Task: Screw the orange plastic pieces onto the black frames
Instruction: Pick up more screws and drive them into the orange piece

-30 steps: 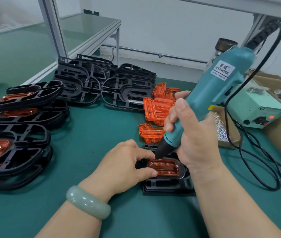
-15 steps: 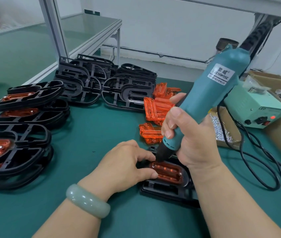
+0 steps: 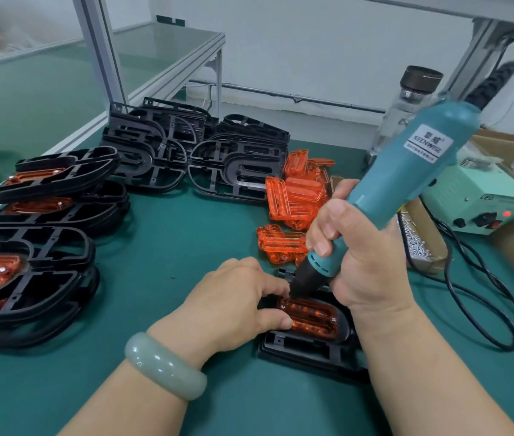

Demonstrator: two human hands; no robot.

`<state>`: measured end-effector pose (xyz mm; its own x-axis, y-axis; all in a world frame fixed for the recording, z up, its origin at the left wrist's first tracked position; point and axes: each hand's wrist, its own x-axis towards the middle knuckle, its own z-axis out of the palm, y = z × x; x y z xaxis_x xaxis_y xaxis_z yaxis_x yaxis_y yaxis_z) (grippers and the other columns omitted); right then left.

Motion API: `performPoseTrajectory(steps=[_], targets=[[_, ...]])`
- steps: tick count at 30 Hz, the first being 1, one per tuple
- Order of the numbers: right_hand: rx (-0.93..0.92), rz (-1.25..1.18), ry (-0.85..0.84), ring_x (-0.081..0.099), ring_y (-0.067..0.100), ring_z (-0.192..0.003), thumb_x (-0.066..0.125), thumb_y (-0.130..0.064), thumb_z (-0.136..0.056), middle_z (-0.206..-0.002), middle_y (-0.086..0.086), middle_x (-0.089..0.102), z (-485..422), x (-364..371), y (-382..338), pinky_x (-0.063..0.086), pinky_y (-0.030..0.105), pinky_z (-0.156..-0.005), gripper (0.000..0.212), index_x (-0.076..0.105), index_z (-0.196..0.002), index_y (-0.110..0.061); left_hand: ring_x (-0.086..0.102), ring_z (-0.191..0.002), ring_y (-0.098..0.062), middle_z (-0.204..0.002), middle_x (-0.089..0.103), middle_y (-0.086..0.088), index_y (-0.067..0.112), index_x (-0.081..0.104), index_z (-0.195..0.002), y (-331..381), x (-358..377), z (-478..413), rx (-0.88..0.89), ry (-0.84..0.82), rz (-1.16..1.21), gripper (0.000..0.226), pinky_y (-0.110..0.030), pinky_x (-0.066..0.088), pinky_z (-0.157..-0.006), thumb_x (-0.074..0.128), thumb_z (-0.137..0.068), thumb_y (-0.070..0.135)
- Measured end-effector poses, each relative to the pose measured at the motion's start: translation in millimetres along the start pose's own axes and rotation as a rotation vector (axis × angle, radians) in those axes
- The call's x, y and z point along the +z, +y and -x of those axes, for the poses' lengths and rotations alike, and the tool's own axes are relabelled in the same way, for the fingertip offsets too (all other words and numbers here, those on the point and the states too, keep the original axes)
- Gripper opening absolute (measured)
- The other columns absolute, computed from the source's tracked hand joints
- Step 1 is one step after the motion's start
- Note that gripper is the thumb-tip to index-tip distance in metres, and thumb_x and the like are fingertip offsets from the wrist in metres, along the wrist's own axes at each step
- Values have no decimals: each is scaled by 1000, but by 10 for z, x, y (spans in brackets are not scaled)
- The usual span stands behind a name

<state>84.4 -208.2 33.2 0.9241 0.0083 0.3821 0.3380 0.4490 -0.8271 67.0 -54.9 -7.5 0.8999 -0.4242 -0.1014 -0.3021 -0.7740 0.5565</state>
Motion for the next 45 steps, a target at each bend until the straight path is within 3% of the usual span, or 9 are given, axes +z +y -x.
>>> performPoseTrajectory(steps=[8, 19, 26, 32, 37, 39, 41, 43, 45], targets=[[3, -17, 3, 43, 12, -41, 52, -7, -82, -53, -4, 45, -12, -14, -14, 36, 25, -50, 15, 55, -95, -13, 41, -102, -11, -95, 46, 14, 52, 55, -120, -13, 5, 3, -27, 8, 9, 44, -36, 43, -91, 65, -77, 57], [4, 14, 57, 46, 13, -44, 56, -18, -85, -57, -2, 47, -2, -17, -47, 38, 28, -52, 9, 56, -93, -15, 42, -102, -10, -94, 47, 15, 53, 56, -118, -29, 9, -8, -43, 3, 37, 45, -33, 42, -92, 68, -75, 57], [-74, -26, 68, 47, 10, -46, 55, -19, -86, -57, -5, 49, -138, -20, -291, 41, 22, -50, 5, 56, -90, -16, 42, -99, -3, -93, 48, 19, 56, 58, -111, -29, 7, -12, -54, 10, 76, 41, -28, 41, -90, 71, -72, 55], [-27, -216, 253, 44, 3, -44, 51, -33, -86, -56, -10, 46, -88, -348, -239, 42, 15, -51, 14, 54, -89, -20, 42, -102, -6, -95, 47, 18, 56, 55, -114, 19, -38, 17, -62, -18, 78, 43, -31, 41, -93, 70, -74, 55], [55, -447, 281, 43, -2, -47, 51, -43, -91, -60, -15, 43, -36, -658, -183, 44, 13, -52, 20, 54, -91, -24, 43, -108, -11, -104, 48, 12, 56, 53, -117, 84, -102, 37, -94, -54, 78, 47, -33, 40, -97, 71, -74, 54], [111, -641, 211, 49, 3, -52, 48, -43, -99, -65, -9, 50, -17, -808, -128, 47, 18, -58, 26, 56, -98, -18, 43, -112, -11, -107, 50, 10, 56, 53, -117, 105, -120, 44, -97, -43, 65, 47, -31, 40, -96, 71, -74, 53], [237, -865, 22, 59, 21, -68, 41, -43, -103, -80, 10, 60, -6, -866, -107, 45, 30, -75, 44, 57, -111, -3, 42, -115, -12, -111, 49, 10, 55, 53, -117, 120, -131, 48, -106, -39, 45, 47, -32, 40, -97, 70, -74, 54], [272, -820, -7, 56, 32, -79, 36, -44, -103, -94, 22, 61, 21, -933, -163, 37, 34, -83, 54, 53, -119, 5, 42, -117, -12, -116, 50, 9, 53, 54, -118, 141, -138, 50, -113, -39, 10, 47, -35, 41, -97, 70, -74, 54], [290, -827, -101, 47, 26, -76, 36, -44, -100, -99, 24, 61, 20, -995, -177, 35, 35, -84, 54, 52, -118, 4, 42, -116, -11, -115, 48, 10, 49, 55, -119, 179, -158, 59, -135, -36, -22, 48, -34, 42, -94, 71, -74, 54]])
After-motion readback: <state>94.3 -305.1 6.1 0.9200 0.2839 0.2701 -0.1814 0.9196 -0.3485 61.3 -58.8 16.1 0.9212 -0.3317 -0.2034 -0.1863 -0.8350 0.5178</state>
